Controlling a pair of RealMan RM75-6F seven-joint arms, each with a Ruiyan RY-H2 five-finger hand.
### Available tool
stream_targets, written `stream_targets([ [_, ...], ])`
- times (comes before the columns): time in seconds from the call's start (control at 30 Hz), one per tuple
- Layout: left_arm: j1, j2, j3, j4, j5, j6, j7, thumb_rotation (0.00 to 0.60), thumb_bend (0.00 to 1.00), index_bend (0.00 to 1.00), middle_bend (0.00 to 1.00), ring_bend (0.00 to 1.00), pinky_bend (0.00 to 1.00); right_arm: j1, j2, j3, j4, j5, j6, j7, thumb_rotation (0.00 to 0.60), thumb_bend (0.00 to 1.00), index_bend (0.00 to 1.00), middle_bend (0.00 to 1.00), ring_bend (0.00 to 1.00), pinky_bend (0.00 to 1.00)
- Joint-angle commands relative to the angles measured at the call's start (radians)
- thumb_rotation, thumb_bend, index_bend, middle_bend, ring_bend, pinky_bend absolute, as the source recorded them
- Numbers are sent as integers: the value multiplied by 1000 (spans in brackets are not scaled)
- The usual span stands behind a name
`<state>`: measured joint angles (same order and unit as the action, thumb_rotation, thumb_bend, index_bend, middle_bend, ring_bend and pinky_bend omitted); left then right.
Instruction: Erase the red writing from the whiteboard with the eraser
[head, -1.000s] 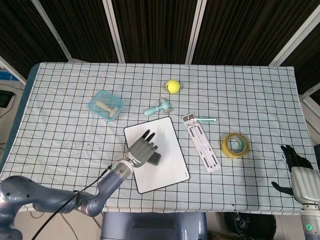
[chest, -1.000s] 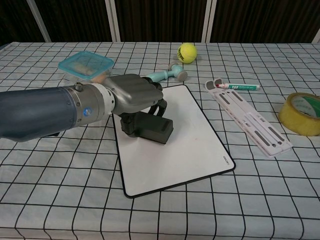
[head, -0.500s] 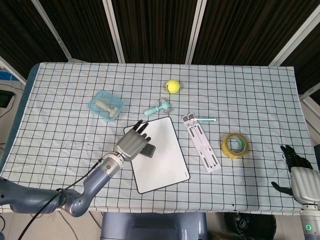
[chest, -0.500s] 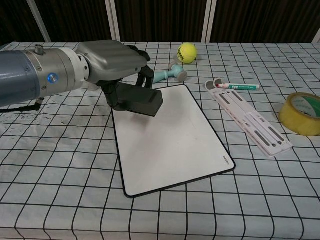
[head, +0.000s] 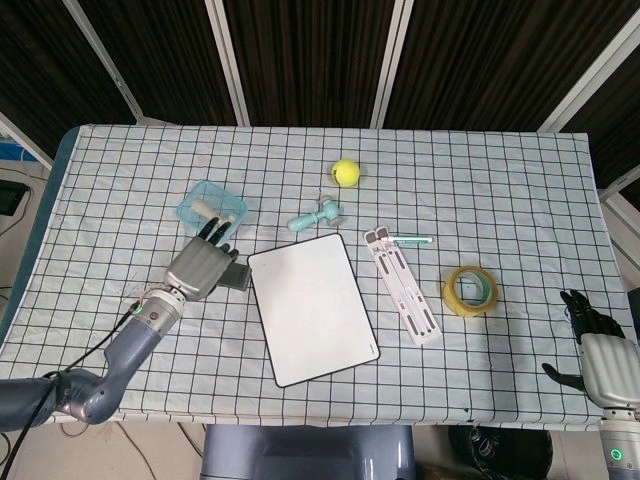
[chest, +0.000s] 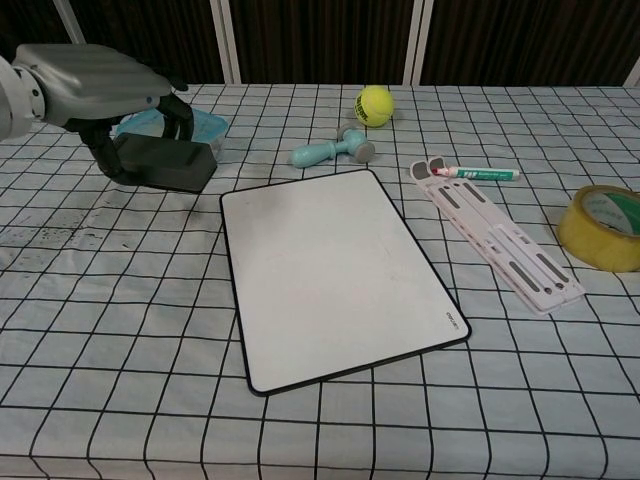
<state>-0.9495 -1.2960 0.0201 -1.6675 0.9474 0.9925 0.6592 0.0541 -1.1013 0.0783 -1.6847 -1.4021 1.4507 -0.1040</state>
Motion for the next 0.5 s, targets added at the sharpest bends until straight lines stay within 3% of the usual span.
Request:
stream_targets([
  [0.03, 44, 12, 19, 99, 53, -46, -100, 600, 326, 399, 460, 0, 51, 0, 0, 0, 0, 1, 0, 0, 600, 79, 63, 97, 205, 217],
  [0.23, 90, -17, 39, 227, 116, -100, -227, 600, 326, 397, 456, 0, 51, 0, 0, 1, -1, 2, 0, -1, 600, 79, 63, 97, 205, 217],
  [0.5, 129, -44, 54, 323, 182, -126, -285, 600, 323, 390, 445, 0, 51, 1, 1, 1, -1, 2, -2, 0, 600, 79, 63, 97, 205, 217],
])
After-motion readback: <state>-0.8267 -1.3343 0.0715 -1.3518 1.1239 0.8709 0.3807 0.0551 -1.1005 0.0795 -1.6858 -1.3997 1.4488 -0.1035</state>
